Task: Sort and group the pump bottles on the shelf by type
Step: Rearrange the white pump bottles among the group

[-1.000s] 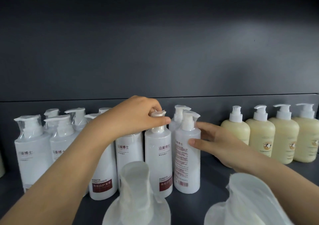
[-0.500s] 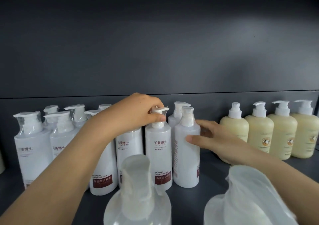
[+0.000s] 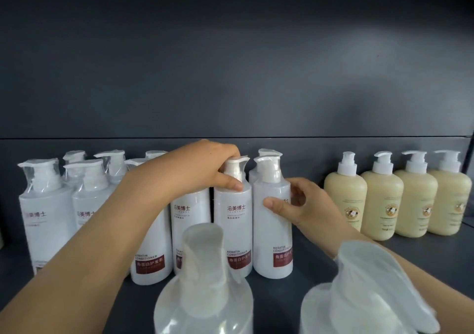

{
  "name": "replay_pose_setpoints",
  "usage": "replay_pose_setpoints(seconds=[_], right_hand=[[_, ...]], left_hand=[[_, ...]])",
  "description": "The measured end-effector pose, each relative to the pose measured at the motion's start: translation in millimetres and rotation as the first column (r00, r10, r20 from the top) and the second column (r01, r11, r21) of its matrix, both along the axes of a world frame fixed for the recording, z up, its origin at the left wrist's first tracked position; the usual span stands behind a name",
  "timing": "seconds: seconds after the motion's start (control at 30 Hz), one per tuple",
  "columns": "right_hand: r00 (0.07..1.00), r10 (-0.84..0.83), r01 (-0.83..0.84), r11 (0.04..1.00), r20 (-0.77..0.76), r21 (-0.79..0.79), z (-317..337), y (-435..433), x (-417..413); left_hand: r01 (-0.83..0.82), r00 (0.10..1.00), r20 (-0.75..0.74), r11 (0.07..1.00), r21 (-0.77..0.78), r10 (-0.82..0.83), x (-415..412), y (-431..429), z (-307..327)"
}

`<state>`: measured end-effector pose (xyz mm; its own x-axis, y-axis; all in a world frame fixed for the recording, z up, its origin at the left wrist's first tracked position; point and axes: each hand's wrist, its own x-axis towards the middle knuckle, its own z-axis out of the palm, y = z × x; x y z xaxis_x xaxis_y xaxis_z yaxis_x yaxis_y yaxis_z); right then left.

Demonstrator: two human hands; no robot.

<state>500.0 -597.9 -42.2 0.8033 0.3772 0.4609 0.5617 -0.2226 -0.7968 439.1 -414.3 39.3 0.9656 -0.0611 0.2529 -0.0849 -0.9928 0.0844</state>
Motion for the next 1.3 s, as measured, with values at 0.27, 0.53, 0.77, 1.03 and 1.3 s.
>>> replay_pose_setpoints(seconds=[0.27, 0.53, 0.77, 1.03, 1.3], right_hand=[[0.912, 0.308, -0.324, 0.946, -0.271, -0.014, 4, -24, 9], [1.000, 0.025, -0.025, 1.000, -0.019, -0.002, -13, -8, -2], [0.999, 0.029, -0.031, 0.993, -0.026, -0.116, -17, -8, 14], [0.980, 0.195, -0.198, 0.976, -0.041, -0.093, -12, -20, 23], [0.989, 0.131, -0.139, 0.982, -0.069, -0.126, -8, -14, 21]], left_hand=[[-0.005, 1.000, -0.013, 1.000, -0.009, 0.005, -5, 0, 0], [-0.034, 0.999, -0.007, 0.996, 0.088, 0.035, -2, -3, -1], [-0.048, 0.999, 0.005, 0.992, 0.115, 0.048, -1, -3, -3], [-0.063, 0.998, 0.018, 0.986, 0.156, 0.061, 3, 0, -4], [-0.049, 0.997, 0.070, 0.964, 0.261, 0.032, 7, 1, -6]])
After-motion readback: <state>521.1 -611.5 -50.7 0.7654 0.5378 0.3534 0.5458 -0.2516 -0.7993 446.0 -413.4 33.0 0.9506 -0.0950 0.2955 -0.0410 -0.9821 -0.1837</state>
